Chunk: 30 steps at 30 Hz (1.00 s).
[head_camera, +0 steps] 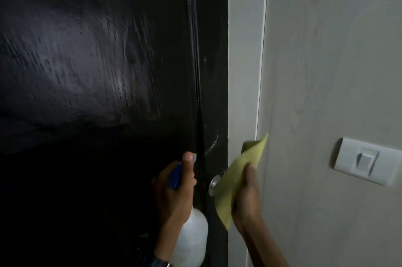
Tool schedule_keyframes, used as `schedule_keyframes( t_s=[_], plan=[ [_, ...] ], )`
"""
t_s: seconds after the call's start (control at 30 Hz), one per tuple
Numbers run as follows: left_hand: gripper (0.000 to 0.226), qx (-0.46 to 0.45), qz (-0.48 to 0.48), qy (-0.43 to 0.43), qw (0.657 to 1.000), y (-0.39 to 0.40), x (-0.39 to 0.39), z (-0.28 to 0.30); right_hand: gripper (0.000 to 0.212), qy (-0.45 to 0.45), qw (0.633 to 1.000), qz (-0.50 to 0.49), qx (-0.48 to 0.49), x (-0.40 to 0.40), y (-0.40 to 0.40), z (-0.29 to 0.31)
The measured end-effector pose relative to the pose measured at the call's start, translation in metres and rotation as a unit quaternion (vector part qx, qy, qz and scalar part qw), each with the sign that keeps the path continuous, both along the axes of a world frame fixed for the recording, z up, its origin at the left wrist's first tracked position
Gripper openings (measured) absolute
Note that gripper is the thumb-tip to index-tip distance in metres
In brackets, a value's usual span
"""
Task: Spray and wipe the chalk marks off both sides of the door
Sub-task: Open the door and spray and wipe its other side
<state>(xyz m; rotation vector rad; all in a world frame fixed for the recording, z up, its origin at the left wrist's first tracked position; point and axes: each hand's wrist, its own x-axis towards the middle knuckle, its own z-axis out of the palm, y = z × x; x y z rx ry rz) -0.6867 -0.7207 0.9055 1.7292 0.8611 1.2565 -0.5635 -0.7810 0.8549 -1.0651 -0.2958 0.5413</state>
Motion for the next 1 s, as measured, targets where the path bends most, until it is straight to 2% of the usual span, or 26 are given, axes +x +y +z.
schedule_keyframes(
  t_s=[0.07, 0.13, 0.17, 0.2, 0.27, 0.33, 0.5, 0.57, 0.63, 0.7, 0.8, 0.87, 0.93, 1.0],
  plan=[
    [0.098, -0.002, 0.007, -0.013, 1.000, 0.010, 0.002, 0.000, 0.078, -0.141, 0.989, -0.040, 0.002, 0.027, 0.043, 0.037],
    [0.107, -0.001, 0.015, -0.016, 1.000, 0.019, 0.005, 0.002, 0.062, -0.333, 0.939, -0.080, 0.005, 0.047, 0.099, 0.080],
    [0.112, -0.003, 0.019, -0.014, 1.000, 0.023, 0.007, 0.003, 0.056, -0.401, 0.910, -0.108, -0.011, 0.052, 0.127, 0.095],
    [0.117, -0.005, 0.020, -0.014, 1.000, 0.026, 0.008, 0.005, 0.054, -0.430, 0.892, -0.138, -0.024, 0.057, 0.152, 0.099],
    [0.118, -0.006, 0.025, -0.017, 1.000, 0.034, 0.010, 0.007, 0.052, -0.446, 0.873, -0.198, -0.013, 0.062, 0.176, 0.087],
    [0.113, -0.007, 0.025, -0.020, 0.999, 0.041, 0.012, 0.006, 0.053, -0.440, 0.872, -0.214, 0.013, 0.064, 0.180, 0.050],
    [0.099, -0.009, -0.007, -0.041, 0.999, 0.042, 0.020, 0.008, 0.055, -0.344, 0.926, -0.157, -0.004, 0.043, 0.166, -0.087],
    [0.096, -0.015, -0.010, -0.043, 0.999, 0.041, 0.022, 0.007, 0.057, -0.335, 0.933, -0.126, -0.019, 0.036, 0.159, -0.110],
    [0.098, -0.011, -0.002, -0.043, 0.999, 0.036, 0.025, 0.006, 0.057, -0.350, 0.930, -0.109, -0.021, 0.041, 0.155, -0.083],
    [0.106, -0.010, 0.006, -0.057, 0.998, 0.032, 0.030, 0.003, 0.052, -0.386, 0.917, -0.101, 0.022, 0.058, 0.160, -0.016],
    [0.106, -0.019, 0.009, -0.074, 0.997, 0.035, 0.033, -0.016, 0.057, -0.497, 0.853, -0.156, 0.034, 0.096, 0.176, 0.111],
    [0.105, -0.088, -0.017, -0.074, 0.993, 0.042, 0.035, -0.029, 0.057, -0.540, 0.817, -0.197, 0.037, 0.114, 0.183, 0.162],
    [0.103, -0.099, -0.020, -0.068, 0.993, 0.047, 0.037, -0.038, 0.053, -0.545, 0.811, -0.207, 0.054, 0.125, 0.189, 0.164],
    [0.099, -0.044, -0.020, -0.039, 0.998, 0.044, 0.038, -0.037, 0.052, -0.507, 0.835, -0.204, 0.069, 0.122, 0.188, 0.119]
  ],
)
